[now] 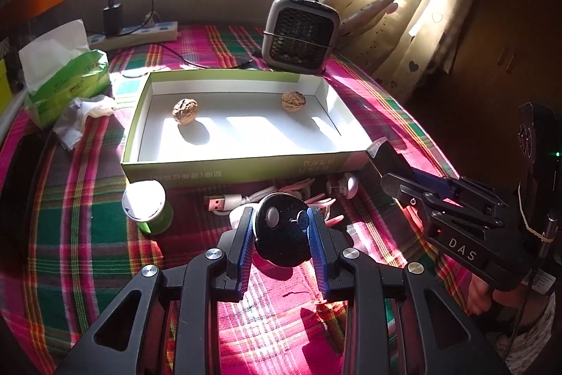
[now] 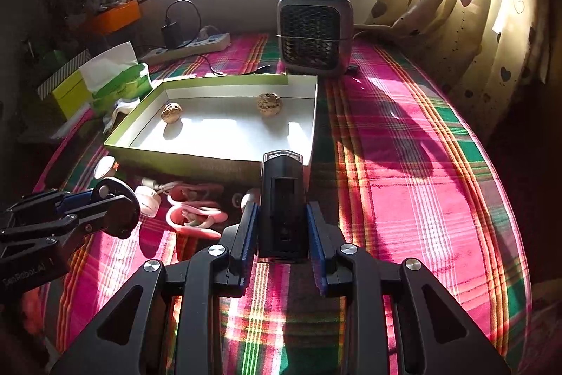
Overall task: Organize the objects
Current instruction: 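Lift the black disc with the left tool while the right tool lifts the black cylinder, then carry the disc and cylinder over the white box with both tools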
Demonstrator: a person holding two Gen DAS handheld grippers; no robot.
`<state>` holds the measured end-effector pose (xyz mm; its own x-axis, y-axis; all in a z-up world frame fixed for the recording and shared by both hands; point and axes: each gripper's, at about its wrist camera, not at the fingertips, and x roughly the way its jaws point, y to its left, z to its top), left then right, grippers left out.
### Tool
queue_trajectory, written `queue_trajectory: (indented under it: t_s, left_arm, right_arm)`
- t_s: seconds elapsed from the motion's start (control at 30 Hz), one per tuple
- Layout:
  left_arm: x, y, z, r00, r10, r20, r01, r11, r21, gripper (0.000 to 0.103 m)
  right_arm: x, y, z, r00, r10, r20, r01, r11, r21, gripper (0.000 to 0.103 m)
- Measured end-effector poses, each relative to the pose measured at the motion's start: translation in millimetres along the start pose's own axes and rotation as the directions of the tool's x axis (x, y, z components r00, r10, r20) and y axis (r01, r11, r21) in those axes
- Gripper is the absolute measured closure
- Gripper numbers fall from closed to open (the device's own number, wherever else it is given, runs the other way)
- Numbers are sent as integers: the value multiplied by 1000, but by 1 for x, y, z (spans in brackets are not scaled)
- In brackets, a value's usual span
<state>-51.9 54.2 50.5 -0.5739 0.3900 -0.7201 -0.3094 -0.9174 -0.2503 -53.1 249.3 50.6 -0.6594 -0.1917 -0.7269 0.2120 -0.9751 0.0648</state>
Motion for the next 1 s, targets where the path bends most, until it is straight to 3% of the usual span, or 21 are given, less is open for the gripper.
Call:
queue_trajectory:
  t_s: [0.43,1.0]
  left_arm:
    - [15,23,38,1000,19,6,-19,1000,-24,76]
    - [52,40,84,999,43,-13,-43,999,-22,76]
  right_arm:
    - [17,5,30,1000,15,-4,-15,1000,-12,75]
    - [61,8,57,997,35,-73,-37,999,-31,75]
